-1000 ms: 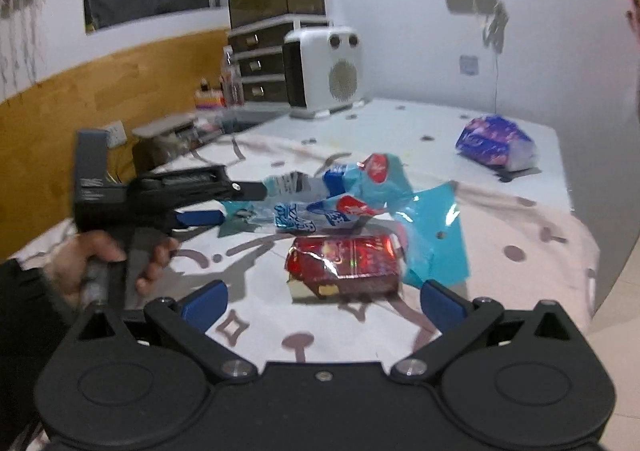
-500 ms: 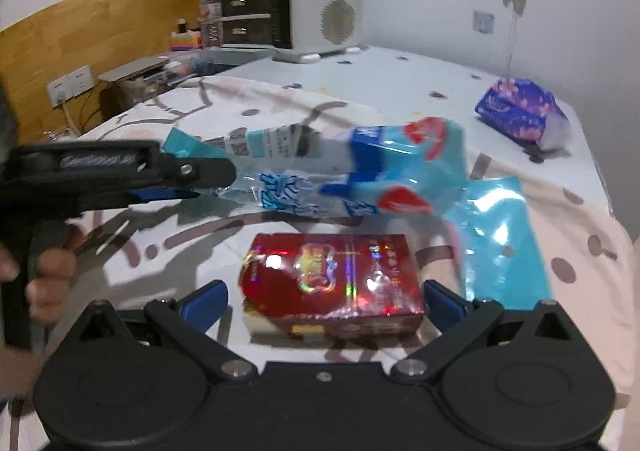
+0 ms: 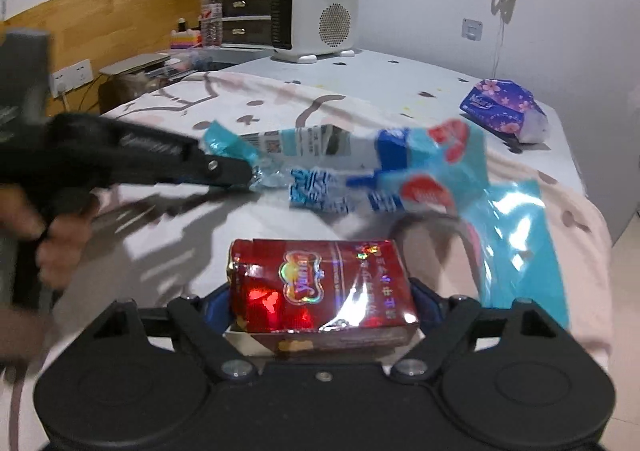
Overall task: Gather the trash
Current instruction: 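Close the left tool on the blue snack wrapper while the right tool grasps the red box, then carry the snack wrapper and red box over the bin with both tools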
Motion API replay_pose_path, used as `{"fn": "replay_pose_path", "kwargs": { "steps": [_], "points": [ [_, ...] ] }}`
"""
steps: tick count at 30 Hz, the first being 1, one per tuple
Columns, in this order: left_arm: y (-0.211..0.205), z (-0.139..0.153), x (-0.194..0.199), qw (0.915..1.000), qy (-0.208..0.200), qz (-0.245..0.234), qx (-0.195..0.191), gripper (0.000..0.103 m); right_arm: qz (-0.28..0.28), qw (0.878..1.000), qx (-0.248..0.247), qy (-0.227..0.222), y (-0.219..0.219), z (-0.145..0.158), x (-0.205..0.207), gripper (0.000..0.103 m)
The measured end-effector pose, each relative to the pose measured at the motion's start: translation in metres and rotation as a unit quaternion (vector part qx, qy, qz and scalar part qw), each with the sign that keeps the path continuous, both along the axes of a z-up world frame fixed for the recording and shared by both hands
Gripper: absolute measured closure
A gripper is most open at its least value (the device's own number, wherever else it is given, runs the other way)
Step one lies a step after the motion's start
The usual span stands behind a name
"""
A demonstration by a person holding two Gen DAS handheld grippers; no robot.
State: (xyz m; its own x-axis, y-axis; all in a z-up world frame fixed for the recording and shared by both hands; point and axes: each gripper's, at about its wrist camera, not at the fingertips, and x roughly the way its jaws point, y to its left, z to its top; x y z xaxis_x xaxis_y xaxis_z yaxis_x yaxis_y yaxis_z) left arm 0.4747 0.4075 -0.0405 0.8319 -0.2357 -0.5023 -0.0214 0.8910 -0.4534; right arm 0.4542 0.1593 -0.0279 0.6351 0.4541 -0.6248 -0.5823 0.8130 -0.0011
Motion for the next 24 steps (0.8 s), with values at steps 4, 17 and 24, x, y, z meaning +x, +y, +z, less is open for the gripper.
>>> {"fn": "replay_pose_path", "kwargs": {
  "steps": [4,17,24],
  "points": [
    [-0.010,0.003,-0.008,0.9997,0.005,0.017,0.017,0.086,-0.010,1.000,0.013,-0.006,-0.033,0.005,-0.036,0.017],
    [-0.048,0.032,-0.095,0.9954,-0.017,0.060,0.072,0.086,-0.047,0.997,0.056,-0.008,-0.102,0.014,-0.093,0.017],
    [-0.071,0.030,-0.162,0.9928,-0.023,0.082,0.084,0.086,-0.060,0.994,0.092,-0.012,-0.117,0.020,-0.115,0.017]
  ]
}}
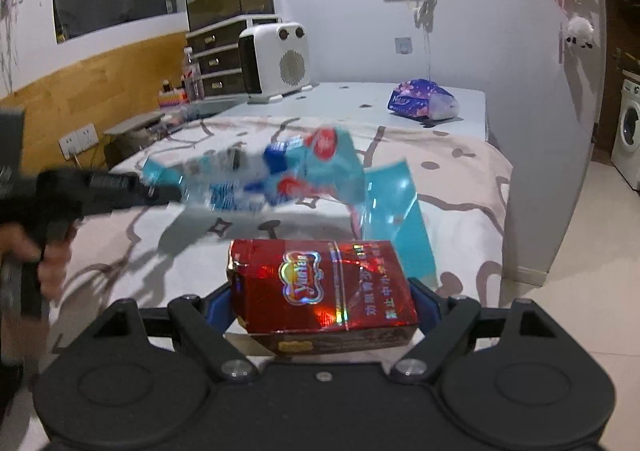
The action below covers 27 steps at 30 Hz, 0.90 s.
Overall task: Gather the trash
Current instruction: 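Carry the snack wrapper and red box over the bin with both tools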
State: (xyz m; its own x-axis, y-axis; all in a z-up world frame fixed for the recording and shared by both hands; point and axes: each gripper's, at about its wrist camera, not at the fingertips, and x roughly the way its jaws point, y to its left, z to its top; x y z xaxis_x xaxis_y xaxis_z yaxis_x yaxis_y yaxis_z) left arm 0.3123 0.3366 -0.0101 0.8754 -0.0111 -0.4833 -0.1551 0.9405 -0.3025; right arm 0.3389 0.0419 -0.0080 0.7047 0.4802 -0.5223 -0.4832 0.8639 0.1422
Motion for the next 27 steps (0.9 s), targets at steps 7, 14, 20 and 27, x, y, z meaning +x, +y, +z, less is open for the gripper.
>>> {"fn": "replay_pose_path", "kwargs": {
  "steps": [7,14,20,27],
  "points": [
    [-0.013,-0.004,-0.060,0.9989,-0.025,0.039,-0.010,0.086,0.004,1.000,-0.001,-0.007,-0.013,-0.001,-0.036,0.017],
    [-0.044,0.010,-0.105,0.9977,-0.057,0.035,-0.008,0.086,-0.003,1.000,0.006,-0.022,-0.037,0.005,-0.071,0.017],
    [-0.084,0.013,-0.121,0.9979,-0.063,0.011,-0.009,0.086,-0.016,0.999,0.009,-0.040,-0.063,0.013,-0.096,0.017],
    [-0.140,0.013,-0.122,0.9984,-0.053,-0.020,0.002,0.086,-0.038,0.998,0.010,-0.053,-0.105,0.019,-0.123,0.017]
  ]
}}
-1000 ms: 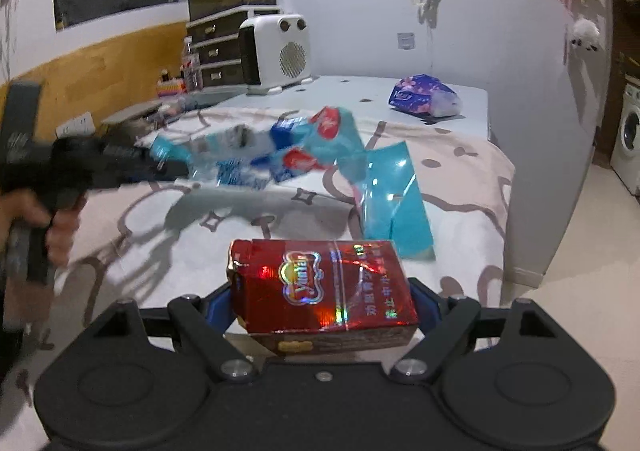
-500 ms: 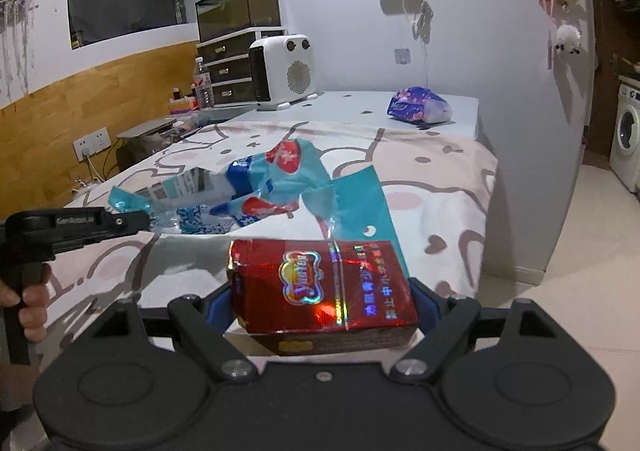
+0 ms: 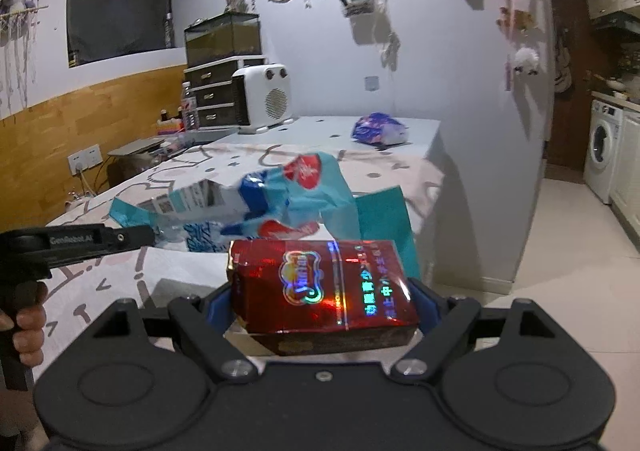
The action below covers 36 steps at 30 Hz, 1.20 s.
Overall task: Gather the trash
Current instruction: 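Carry the snack wrapper and red box over the bin with both tools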
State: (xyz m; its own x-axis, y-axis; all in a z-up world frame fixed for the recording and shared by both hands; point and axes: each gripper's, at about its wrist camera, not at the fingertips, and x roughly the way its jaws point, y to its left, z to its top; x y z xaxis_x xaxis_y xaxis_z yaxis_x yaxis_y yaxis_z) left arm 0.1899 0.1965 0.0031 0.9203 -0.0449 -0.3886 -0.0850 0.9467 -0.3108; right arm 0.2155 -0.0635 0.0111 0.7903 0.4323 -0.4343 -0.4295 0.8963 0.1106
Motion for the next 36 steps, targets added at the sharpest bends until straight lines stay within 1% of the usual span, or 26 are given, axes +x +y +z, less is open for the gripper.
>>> {"fn": "replay_pose_path", "kwargs": {
  "steps": [6,10,16,20,24,29,32,36],
  "points": [
    [-0.050,0.003,0.006,0.9996,0.001,-0.026,0.012,0.086,-0.038,0.999,0.001,-0.002,-0.050,0.000,-0.013,0.017],
    [-0.085,0.001,0.008,0.9990,0.001,-0.044,0.006,0.086,-0.068,0.998,0.000,-0.003,-0.087,-0.004,-0.021,0.017],
    [-0.138,-0.007,0.013,0.9969,0.013,-0.078,0.001,0.086,-0.109,0.994,-0.004,0.003,-0.140,-0.012,-0.033,0.017],
    [-0.173,-0.019,0.017,0.9951,0.022,-0.096,0.000,0.086,-0.135,0.991,-0.005,0.009,-0.172,-0.021,-0.039,0.017],
    [-0.205,-0.042,0.024,0.9930,0.039,-0.111,-0.002,0.086,-0.156,0.988,-0.005,0.023,-0.201,-0.038,-0.042,0.017],
    [-0.237,-0.082,0.040,0.9894,0.081,-0.120,0.004,0.086,-0.180,0.982,-0.008,0.051,-0.228,-0.069,-0.040,0.017],
    [-0.251,-0.110,0.048,0.9870,0.104,-0.122,0.012,0.086,-0.192,0.978,-0.004,0.076,-0.242,-0.093,-0.034,0.017],
    [-0.265,-0.150,0.062,0.9817,0.145,-0.123,0.009,0.086,-0.203,0.972,-0.008,0.115,-0.255,-0.133,-0.027,0.017]
  ]
}}
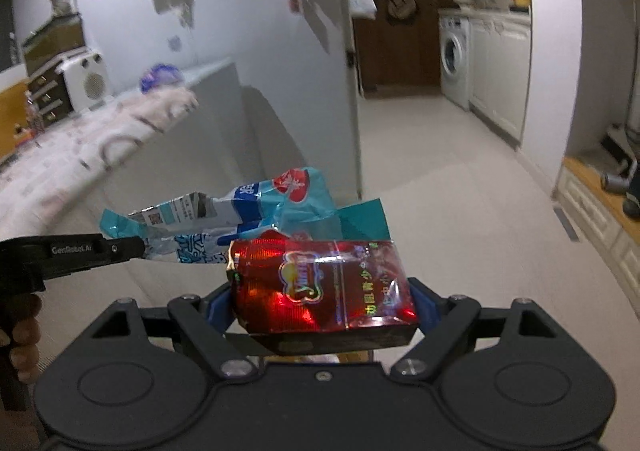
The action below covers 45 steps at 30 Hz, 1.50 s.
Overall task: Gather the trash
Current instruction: 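Carry the snack wrapper and red box over the bin with both tools, then open the left tool to drop the wrapper while the right tool releases the box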
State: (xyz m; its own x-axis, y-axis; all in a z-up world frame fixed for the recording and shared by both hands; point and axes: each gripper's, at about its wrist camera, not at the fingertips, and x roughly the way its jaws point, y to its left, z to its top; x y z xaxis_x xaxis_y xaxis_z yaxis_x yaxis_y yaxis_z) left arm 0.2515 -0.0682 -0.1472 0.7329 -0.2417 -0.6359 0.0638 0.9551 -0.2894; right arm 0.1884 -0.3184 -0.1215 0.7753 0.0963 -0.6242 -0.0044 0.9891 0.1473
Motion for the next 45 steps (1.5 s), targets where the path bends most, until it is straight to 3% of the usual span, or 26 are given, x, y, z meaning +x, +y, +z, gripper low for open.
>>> {"fn": "replay_pose_path", "kwargs": {
  "steps": [10,17,20,22,26,32,37,42,45],
  "points": [
    [-0.007,-0.096,0.048,0.9944,0.103,0.017,0.018,0.086,-0.018,0.995,0.028,0.094,-0.020,-0.091,0.032,0.017],
    [-0.004,-0.148,0.092,0.9887,0.138,0.050,0.029,0.086,-0.030,0.989,0.053,0.134,-0.025,-0.143,0.063,0.017],
    [-0.006,-0.169,0.111,0.9859,0.145,0.064,0.053,0.086,-0.034,0.986,0.060,0.150,-0.029,-0.163,0.075,0.017],
    [-0.011,-0.183,0.123,0.9833,0.144,0.064,0.092,0.086,-0.035,0.984,0.060,0.161,-0.032,-0.176,0.084,0.017],
    [-0.024,-0.215,0.141,0.9754,0.144,0.027,0.165,0.086,-0.037,0.980,0.064,0.184,-0.031,-0.198,0.103,0.017],
    [-0.035,-0.260,0.161,0.9544,0.148,-0.008,0.259,0.086,-0.037,0.975,0.071,0.208,-0.032,-0.227,0.127,0.017],
    [-0.045,-0.293,0.170,0.9496,0.169,-0.069,0.255,0.086,-0.039,0.972,0.073,0.220,-0.030,-0.244,0.144,0.017],
    [-0.068,-0.330,0.171,0.9391,0.178,-0.145,0.256,0.086,-0.045,0.970,0.081,0.224,-0.028,-0.257,0.160,0.017],
    [-0.071,-0.348,0.173,0.9333,0.188,-0.162,0.259,0.086,-0.047,0.970,0.089,0.222,-0.027,-0.261,0.167,0.017]
  ]
}}
